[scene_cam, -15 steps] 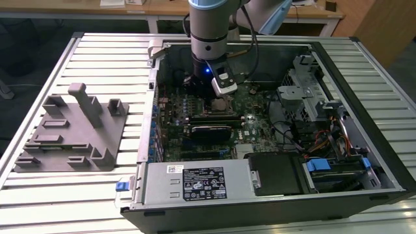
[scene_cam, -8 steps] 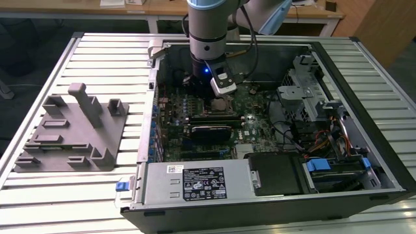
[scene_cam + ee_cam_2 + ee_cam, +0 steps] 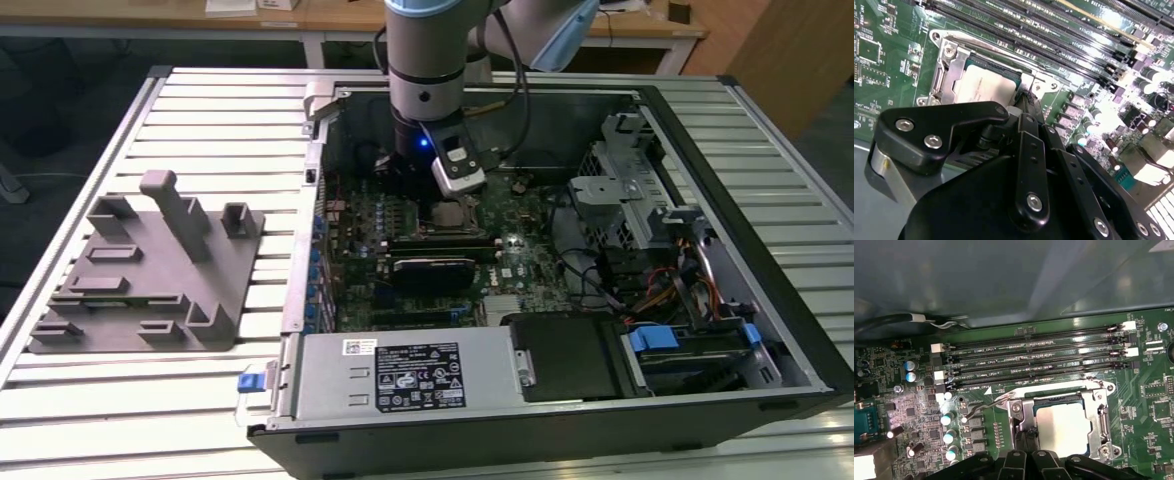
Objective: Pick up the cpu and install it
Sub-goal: 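Close the cpu cover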
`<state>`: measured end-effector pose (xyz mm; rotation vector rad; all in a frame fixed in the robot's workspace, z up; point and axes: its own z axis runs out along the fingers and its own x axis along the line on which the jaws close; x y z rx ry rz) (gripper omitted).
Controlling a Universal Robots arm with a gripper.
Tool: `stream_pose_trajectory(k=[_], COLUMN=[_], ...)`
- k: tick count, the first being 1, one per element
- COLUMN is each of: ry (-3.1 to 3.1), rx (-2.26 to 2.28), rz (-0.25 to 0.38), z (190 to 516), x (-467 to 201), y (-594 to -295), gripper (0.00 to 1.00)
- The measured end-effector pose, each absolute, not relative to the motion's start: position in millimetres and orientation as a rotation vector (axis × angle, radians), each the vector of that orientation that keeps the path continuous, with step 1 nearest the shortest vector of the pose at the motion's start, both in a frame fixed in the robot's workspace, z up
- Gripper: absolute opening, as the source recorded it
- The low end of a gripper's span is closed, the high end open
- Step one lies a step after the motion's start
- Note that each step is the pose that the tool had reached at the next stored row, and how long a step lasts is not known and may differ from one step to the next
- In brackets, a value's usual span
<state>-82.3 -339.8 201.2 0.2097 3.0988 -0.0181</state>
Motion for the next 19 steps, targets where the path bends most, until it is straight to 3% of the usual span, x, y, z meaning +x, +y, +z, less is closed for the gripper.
stream_pose_trajectory(k=[19], ry=[3.099], rx=[0.209], rz=[-0.018], z=[228], x=[-82], y=[-340], gripper=[0.11])
